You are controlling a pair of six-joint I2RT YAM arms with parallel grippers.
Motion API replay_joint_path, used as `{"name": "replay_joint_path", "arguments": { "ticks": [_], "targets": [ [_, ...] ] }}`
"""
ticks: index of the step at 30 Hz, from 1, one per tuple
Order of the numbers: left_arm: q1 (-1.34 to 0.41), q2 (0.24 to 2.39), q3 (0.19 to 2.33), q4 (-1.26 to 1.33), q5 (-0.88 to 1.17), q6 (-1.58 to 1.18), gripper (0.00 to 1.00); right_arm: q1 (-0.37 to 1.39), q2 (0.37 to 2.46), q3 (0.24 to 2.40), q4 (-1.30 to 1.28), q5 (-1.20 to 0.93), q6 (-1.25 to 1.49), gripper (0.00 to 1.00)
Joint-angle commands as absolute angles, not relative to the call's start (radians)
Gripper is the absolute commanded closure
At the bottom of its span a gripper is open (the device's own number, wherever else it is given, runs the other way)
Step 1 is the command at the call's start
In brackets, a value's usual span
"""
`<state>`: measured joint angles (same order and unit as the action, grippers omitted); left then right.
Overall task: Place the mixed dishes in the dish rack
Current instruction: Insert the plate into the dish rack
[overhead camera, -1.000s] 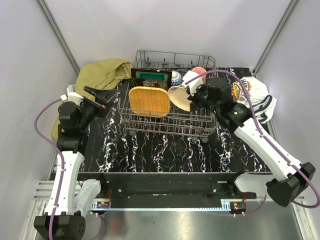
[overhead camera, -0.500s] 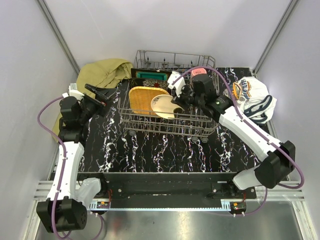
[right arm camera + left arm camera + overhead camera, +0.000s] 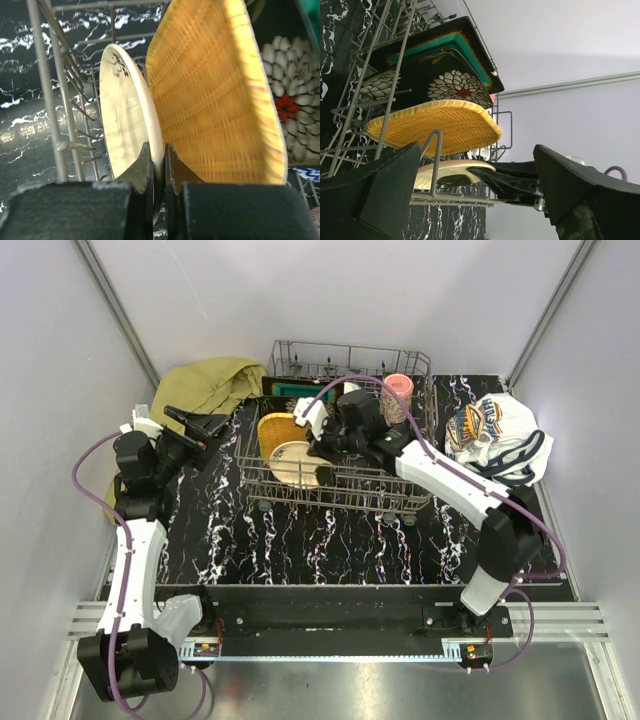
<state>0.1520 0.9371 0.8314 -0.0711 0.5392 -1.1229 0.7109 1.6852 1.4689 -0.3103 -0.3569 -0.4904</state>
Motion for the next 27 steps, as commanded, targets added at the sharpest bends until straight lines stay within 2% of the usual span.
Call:
{"name": "replay_joint_path", "arguments": {
  "ticks": [1, 7, 19, 27],
  "targets": [
    [0.179, 0.942, 0.871, -0.011, 0.598, -1.103, 0.01, 0.736, 1.726, 1.517, -0.229, -0.302, -0.532, 1.0],
    [0.219, 0.957, 0.864, -0.003, 0.627, -1.103, 0.01, 0.747, 1.769, 1.499, -0.167, -0.23, -0.577, 1.0],
    [0.229, 0.968, 0.861, -0.003, 0.635, -1.106, 0.01, 0.747, 1.825, 1.491, -0.172, -0.244, -0.655, 1.0],
    [0.23, 0.968, 0.854, 0.02, 0.64, -1.108, 0.01, 0.747, 1.862, 1.512, -0.229, -0.273, -0.684, 0.92]
  ]
}}
